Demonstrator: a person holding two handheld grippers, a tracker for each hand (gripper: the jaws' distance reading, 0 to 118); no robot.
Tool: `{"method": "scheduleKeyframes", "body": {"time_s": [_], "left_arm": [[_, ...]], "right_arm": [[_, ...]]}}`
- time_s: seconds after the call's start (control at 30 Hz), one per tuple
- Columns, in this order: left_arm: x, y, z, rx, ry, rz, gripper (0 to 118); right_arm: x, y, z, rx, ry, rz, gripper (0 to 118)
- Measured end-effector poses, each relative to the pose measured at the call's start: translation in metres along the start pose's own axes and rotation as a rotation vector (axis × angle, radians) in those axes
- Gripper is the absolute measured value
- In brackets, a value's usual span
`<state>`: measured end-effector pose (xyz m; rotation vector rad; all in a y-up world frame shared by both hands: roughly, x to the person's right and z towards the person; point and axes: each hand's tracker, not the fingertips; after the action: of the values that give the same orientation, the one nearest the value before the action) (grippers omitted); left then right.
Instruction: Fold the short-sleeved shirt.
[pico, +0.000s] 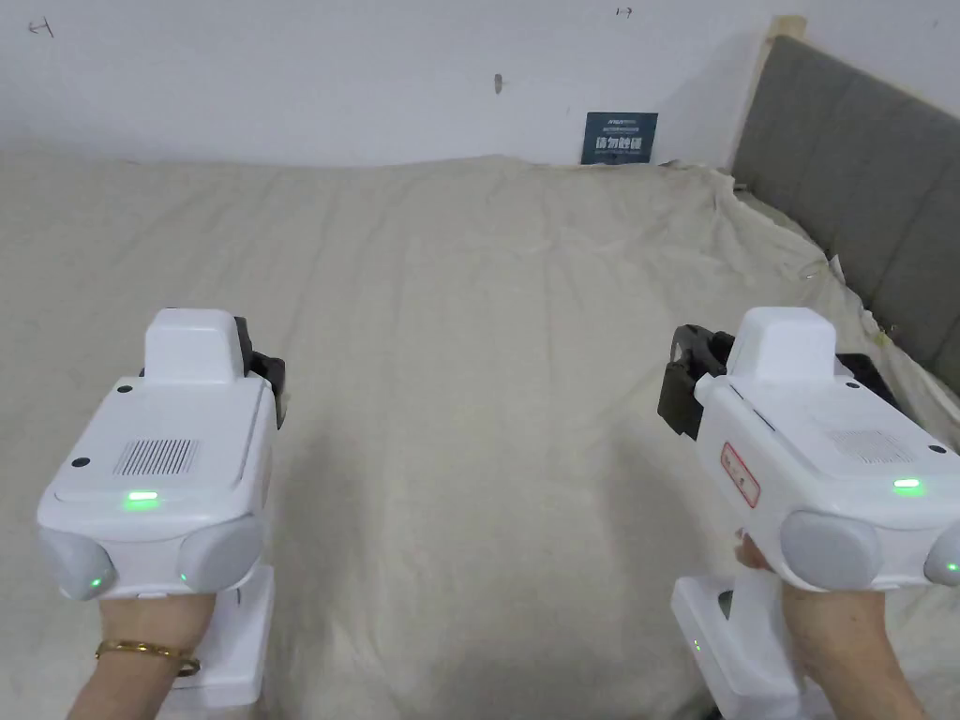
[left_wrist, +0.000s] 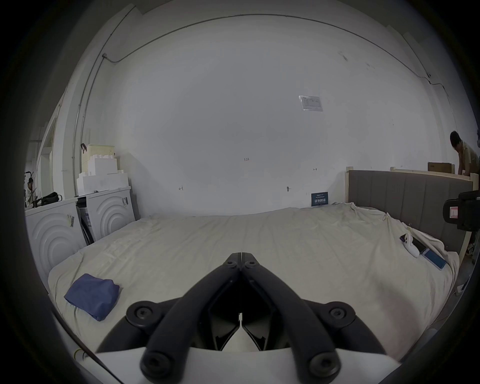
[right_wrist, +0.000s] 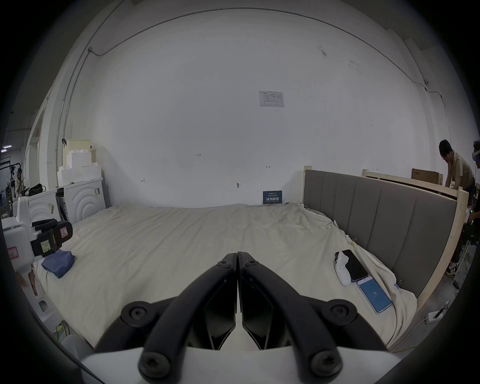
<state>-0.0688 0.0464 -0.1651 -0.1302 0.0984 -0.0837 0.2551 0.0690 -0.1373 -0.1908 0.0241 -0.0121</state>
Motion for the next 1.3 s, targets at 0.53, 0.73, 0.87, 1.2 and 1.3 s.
{"method": "scheduleKeyframes", "body": {"time_s": [0.53, 0.73, 0.87, 1.2, 1.3], "left_arm": [[0.017, 0.001, 0.017, -0.205, -0.033, 0.149, 118], [0.028, -0.044, 0.007, -0.390, -0.077, 0.101, 118], [0.032, -0.068, -0.004, -0.468, -0.048, 0.017, 118], [0.016, -0.085, -0.068, -0.625, -0.027, 0.105, 118], [0.012, -0.089, -0.105, -0.667, 0.016, 0.150, 118]], "right_arm": [[-0.013, 0.017, -0.010, -0.446, -0.020, -0.102, 117], [-0.037, 0.001, -0.014, -0.658, -0.169, -0.084, 117], [-0.033, -0.023, -0.052, -0.790, -0.198, -0.054, 117], [-0.028, -0.053, -0.132, -0.934, -0.192, -0.135, 115], [-0.031, -0.058, -0.152, -0.947, -0.194, -0.107, 115]]}}
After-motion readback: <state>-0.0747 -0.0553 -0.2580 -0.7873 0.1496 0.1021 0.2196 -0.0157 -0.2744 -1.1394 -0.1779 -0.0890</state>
